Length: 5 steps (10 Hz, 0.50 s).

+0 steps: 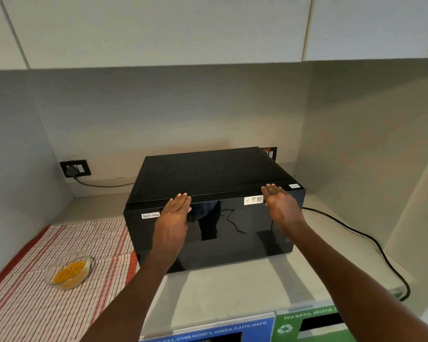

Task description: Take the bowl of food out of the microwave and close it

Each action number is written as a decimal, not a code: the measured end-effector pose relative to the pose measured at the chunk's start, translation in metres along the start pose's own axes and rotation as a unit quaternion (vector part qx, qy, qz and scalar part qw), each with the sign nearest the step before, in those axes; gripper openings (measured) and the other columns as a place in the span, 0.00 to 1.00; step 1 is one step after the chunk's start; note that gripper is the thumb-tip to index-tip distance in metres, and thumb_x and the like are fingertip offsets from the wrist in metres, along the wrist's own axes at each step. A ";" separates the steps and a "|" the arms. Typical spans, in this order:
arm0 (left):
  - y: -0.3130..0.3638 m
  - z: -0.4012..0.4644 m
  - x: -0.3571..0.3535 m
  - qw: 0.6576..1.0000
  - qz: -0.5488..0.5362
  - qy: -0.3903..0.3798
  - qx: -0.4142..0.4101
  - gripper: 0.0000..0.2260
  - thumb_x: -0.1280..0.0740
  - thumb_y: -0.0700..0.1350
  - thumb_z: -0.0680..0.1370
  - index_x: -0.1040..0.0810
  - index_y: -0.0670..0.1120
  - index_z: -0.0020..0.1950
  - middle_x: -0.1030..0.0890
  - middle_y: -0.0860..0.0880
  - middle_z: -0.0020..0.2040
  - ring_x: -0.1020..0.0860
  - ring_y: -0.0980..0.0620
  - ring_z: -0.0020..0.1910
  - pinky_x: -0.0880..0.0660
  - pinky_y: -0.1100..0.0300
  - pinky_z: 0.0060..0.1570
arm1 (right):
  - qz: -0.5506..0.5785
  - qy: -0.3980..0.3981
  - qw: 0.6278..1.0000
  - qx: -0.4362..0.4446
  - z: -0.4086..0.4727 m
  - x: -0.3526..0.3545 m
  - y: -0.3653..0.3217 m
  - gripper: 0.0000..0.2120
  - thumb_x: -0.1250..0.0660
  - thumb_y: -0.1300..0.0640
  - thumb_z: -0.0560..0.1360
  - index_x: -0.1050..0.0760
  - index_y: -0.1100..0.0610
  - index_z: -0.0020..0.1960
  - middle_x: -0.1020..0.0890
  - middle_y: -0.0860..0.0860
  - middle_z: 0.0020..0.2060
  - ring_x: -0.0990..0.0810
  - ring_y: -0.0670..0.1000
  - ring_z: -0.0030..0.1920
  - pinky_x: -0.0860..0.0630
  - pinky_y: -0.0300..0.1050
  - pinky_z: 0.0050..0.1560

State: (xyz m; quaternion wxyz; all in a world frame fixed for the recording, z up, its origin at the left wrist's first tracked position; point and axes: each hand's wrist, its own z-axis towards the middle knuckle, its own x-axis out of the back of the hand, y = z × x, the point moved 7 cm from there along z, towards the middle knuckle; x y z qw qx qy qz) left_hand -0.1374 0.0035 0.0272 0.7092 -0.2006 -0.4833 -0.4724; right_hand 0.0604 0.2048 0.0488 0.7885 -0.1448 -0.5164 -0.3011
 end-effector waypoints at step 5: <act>0.021 -0.004 0.030 0.998 0.033 0.055 0.027 0.32 0.60 0.59 0.81 0.54 0.40 0.79 0.56 0.42 0.81 0.57 0.46 0.79 0.58 0.52 0.77 | 0.116 -0.034 0.993 0.016 -0.038 0.010 -0.011 0.34 0.37 0.70 0.75 0.48 0.61 0.76 0.46 0.58 0.78 0.47 0.56 0.78 0.45 0.49 0.76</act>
